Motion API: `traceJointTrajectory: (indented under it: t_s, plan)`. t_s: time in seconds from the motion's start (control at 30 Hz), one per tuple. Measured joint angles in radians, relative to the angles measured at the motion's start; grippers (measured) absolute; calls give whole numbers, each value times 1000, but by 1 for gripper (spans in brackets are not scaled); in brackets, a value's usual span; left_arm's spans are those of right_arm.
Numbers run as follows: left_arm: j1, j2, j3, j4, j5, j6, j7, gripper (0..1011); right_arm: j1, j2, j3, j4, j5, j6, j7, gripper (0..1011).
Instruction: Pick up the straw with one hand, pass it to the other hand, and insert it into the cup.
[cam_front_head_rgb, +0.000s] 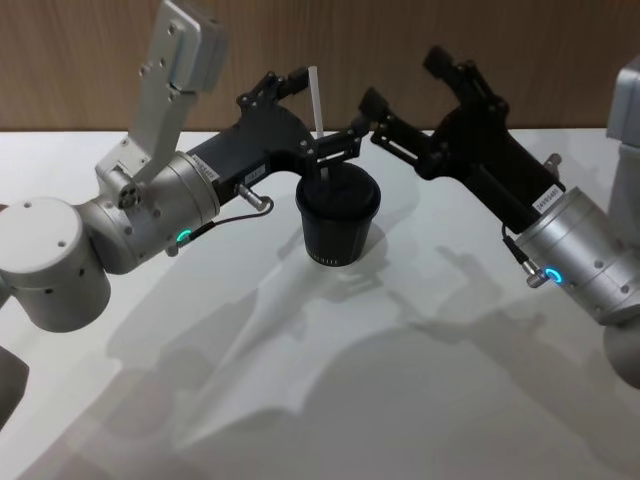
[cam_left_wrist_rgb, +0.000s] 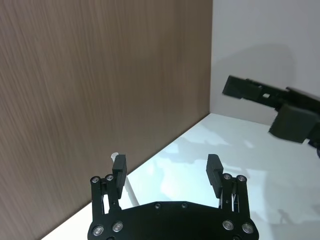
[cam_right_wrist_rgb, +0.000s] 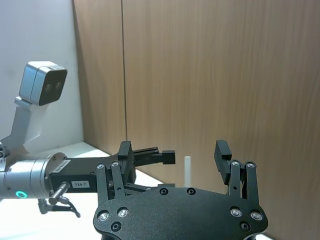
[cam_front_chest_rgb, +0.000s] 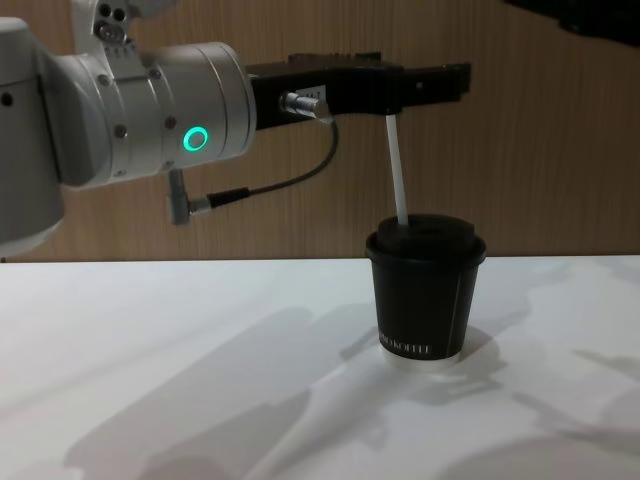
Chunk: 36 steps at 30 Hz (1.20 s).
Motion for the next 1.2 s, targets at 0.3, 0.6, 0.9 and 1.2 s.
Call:
traceJointTrajectory:
  t_s: [0.3,0.6,0.9,1.2]
  plan:
    - [21,4,-10,-26,0,2,-1,1002,15,8,-27,-7,15,38,7,1001]
    - [33,5,-16,-41,0,10,-1,1003,24,13,-45,-12,24,55,15,1001]
    - [38,6,-19,-48,0,12,-1,1003,28,15,-52,-13,29,61,19,1001]
    - [41,6,-20,-51,0,14,0,1003,30,16,-56,-14,30,65,20,1001]
